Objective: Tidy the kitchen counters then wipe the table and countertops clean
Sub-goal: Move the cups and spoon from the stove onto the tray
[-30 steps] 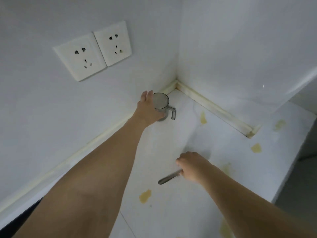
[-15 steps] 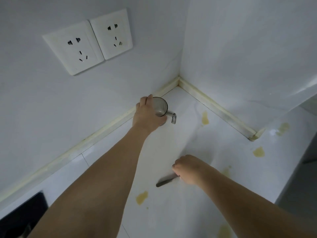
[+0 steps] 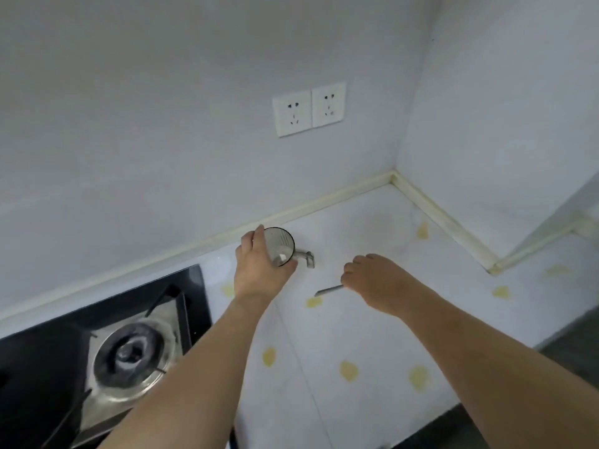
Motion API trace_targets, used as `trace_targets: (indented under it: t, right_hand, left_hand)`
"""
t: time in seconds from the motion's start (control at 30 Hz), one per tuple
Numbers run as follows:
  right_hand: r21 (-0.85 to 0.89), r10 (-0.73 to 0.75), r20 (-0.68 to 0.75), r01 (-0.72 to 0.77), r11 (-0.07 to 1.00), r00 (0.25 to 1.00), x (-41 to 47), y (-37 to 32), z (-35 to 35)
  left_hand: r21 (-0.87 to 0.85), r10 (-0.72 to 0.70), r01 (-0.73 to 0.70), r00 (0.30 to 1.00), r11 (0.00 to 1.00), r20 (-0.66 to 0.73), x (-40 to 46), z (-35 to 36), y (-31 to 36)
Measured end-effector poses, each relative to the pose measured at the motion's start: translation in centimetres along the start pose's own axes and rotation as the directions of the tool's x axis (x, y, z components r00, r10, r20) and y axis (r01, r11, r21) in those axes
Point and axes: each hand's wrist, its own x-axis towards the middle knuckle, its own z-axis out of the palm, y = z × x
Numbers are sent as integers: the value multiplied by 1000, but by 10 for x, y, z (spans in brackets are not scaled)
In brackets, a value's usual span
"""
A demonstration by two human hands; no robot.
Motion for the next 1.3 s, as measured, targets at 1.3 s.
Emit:
trace_targets:
  t: [1.3]
  right_hand:
    - [635,-432,-39,356,686,901,195,-873,-251]
  left_hand:
    - [-102,-535,595,619,797,-575,-545,-588,-529]
